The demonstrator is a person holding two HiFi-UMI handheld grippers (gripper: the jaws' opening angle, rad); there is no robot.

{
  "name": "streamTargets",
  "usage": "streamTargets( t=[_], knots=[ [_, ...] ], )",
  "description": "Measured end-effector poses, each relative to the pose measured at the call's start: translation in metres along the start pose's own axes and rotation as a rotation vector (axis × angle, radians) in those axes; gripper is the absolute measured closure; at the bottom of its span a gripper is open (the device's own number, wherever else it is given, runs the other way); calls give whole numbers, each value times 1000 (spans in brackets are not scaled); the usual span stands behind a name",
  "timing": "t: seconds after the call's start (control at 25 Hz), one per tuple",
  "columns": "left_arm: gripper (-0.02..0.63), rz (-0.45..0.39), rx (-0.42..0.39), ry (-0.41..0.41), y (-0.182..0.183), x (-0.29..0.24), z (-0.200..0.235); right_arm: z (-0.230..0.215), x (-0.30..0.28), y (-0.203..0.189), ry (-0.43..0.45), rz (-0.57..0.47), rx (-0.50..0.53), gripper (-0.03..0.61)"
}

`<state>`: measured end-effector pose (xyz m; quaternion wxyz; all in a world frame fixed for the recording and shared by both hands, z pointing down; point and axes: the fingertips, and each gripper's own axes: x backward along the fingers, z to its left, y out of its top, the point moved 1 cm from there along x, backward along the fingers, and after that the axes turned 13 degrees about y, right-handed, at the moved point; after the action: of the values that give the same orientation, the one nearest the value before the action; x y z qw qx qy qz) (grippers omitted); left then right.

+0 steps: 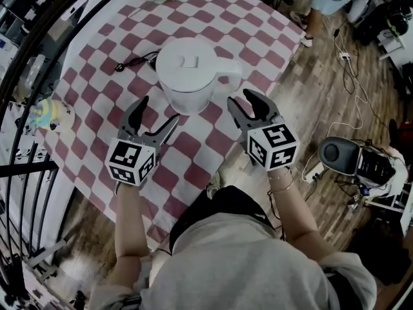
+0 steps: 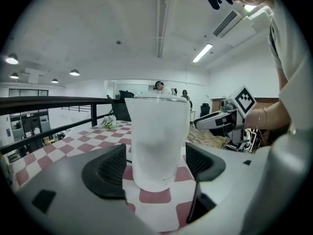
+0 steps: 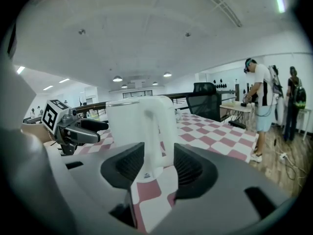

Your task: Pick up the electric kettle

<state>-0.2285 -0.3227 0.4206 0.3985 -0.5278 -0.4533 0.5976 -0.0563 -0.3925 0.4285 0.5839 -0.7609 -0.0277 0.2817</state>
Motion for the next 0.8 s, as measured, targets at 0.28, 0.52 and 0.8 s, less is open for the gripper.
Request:
streamTargets(
  t=[0.28, 0.52, 0.8],
  knots=[
    [227, 40, 46, -69, -20, -28, 9, -24, -23, -7, -39, 11, -42, 352],
    [216, 39, 37, -167, -22, -43, 4, -35, -38, -2, -35, 15, -31, 348],
    [206, 27, 56, -247, -22, -49, 4, -34, -55, -3, -8, 27, -28, 352]
  ],
)
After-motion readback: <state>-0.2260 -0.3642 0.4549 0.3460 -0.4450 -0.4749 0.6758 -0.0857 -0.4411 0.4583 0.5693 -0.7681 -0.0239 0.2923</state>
